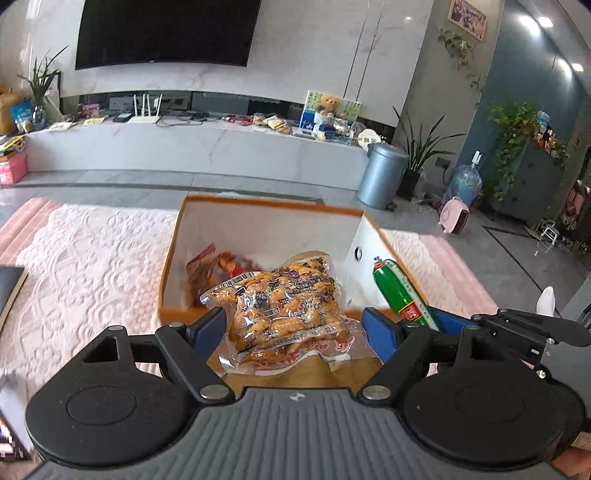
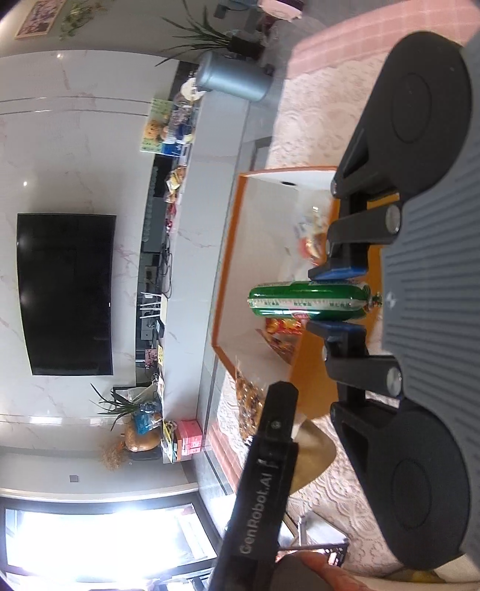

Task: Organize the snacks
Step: 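Lift both held snacks and carry them over the orange box, then open both tools to drop the snacks into the box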

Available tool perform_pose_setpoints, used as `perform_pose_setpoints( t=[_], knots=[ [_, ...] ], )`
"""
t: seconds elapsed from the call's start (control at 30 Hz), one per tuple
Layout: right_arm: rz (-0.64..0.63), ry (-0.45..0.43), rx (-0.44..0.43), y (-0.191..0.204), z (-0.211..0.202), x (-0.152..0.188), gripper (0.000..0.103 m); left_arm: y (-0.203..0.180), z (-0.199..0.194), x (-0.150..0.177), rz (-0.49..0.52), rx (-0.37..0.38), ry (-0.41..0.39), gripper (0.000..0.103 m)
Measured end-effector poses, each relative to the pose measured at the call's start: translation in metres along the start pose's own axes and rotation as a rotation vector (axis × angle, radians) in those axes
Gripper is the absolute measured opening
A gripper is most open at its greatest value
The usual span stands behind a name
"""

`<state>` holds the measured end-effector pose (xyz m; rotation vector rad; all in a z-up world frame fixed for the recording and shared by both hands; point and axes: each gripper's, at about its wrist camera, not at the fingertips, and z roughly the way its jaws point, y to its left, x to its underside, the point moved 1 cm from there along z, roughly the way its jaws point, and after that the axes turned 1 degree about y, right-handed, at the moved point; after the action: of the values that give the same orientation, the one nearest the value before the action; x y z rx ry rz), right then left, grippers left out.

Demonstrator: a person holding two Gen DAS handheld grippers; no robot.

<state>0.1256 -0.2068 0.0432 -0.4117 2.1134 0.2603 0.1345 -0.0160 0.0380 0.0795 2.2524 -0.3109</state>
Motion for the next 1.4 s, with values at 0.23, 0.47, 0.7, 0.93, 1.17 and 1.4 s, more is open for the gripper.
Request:
perform_pose_setpoints(
  t=[0.23, 0.47, 0.7, 0.93, 1.17, 1.4],
  knots=[
    [-0.053, 0.021, 0.030, -0.011, 0.028, -0.024, 0.019, -0.007, 0.026, -0.020, 0.023, -0.003, 0.008, 0.092],
    [-0.067, 0.095, 0.060, -0.031, 0.073, -0.040, 0.019, -0.006, 0.072, -0.035, -0.003, 0.054, 0.090, 0.092],
    [-0.076, 0.193, 0.099, -0.051, 0.127, -0.042, 0.019, 0.005, 0.118, -0.042, -0.006, 0.049, 0.168, 0.092],
    [-0.135, 0.286, 0.109, -0.057, 0.171, -0.033, 0.019, 0.006, 0.155, -0.037, 0.020, 0.019, 0.255, 0.092],
    [-0.175, 0.359, 0.111, -0.060, 0.197, -0.027, 0.019, 0.009, 0.173, -0.033, 0.022, -0.027, 0.339, 0.092],
    [-0.219, 0.380, 0.117, -0.054, 0.204, -0.030, 0.020, 0.012, 0.185, -0.032, 0.005, -0.050, 0.406, 0.094]
  ],
)
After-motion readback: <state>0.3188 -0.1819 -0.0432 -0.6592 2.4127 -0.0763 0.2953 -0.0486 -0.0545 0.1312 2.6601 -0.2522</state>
